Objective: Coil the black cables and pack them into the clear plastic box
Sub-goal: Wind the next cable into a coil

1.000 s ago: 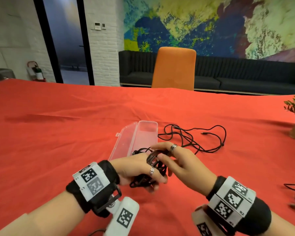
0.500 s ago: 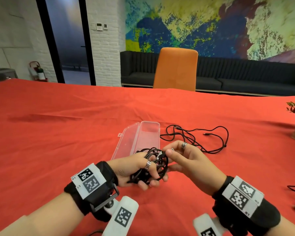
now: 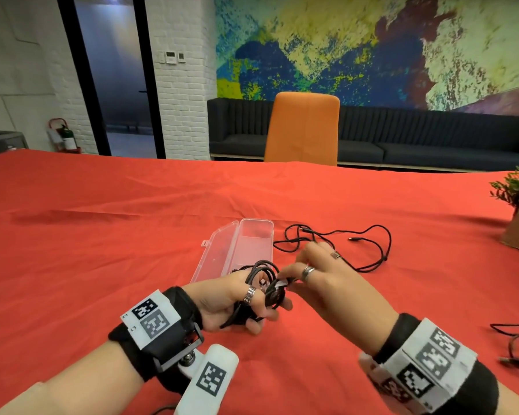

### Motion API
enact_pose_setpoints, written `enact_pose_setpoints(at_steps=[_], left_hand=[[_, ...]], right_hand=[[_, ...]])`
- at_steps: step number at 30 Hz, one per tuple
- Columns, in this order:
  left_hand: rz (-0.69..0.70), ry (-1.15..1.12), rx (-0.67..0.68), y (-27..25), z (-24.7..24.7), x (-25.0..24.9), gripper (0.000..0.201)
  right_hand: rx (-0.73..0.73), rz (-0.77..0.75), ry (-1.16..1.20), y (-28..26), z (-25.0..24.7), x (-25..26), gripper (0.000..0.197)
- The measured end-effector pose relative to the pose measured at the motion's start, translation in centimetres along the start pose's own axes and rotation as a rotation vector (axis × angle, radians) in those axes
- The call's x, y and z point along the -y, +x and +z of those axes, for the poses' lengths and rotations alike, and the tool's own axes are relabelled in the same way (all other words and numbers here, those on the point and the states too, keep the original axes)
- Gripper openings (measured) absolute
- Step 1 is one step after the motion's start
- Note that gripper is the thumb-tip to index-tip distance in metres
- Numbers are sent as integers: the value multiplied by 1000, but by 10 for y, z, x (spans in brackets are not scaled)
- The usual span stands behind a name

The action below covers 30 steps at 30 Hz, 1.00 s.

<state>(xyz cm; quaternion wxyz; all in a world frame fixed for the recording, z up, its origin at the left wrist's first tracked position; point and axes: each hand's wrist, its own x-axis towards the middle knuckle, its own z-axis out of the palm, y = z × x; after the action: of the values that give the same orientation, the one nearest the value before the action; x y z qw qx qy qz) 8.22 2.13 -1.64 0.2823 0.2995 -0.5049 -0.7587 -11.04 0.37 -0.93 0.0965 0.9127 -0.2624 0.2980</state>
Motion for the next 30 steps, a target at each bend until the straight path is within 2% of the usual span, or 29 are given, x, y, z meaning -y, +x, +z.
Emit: enact_pose_setpoints(at_steps=[1, 3, 6, 8, 13, 16, 19, 25, 30], left_hand=[[3, 6, -17, 1, 1, 1, 49], [7, 2, -43, 3, 3, 1, 43], [-2, -8, -83, 4, 2, 1, 40], [-9, 24, -92, 2, 1, -1, 38], [-3, 139, -45, 1, 10, -5, 39], [6, 180, 29, -2, 14, -7, 38], [21, 175, 47, -3, 12, -9, 48], [79, 205, 60, 1, 16, -4, 40], [80, 199, 35, 1, 16, -4, 32]], right_hand=[[15, -83, -171, 1, -1, 4, 19], [19, -161, -340, 4, -4, 9, 23], [-61, -196, -426, 5, -8, 9, 28], [-127, -207, -430, 1, -5, 6, 25], [-202, -289, -244, -1, 3, 0, 14], [-231, -268, 8, 4, 4, 5, 14], [-267, -238, 150, 5, 3, 8, 12], [-293, -220, 237, 1, 2, 17, 9], [-181, -128, 262, 4, -3, 17, 8]])
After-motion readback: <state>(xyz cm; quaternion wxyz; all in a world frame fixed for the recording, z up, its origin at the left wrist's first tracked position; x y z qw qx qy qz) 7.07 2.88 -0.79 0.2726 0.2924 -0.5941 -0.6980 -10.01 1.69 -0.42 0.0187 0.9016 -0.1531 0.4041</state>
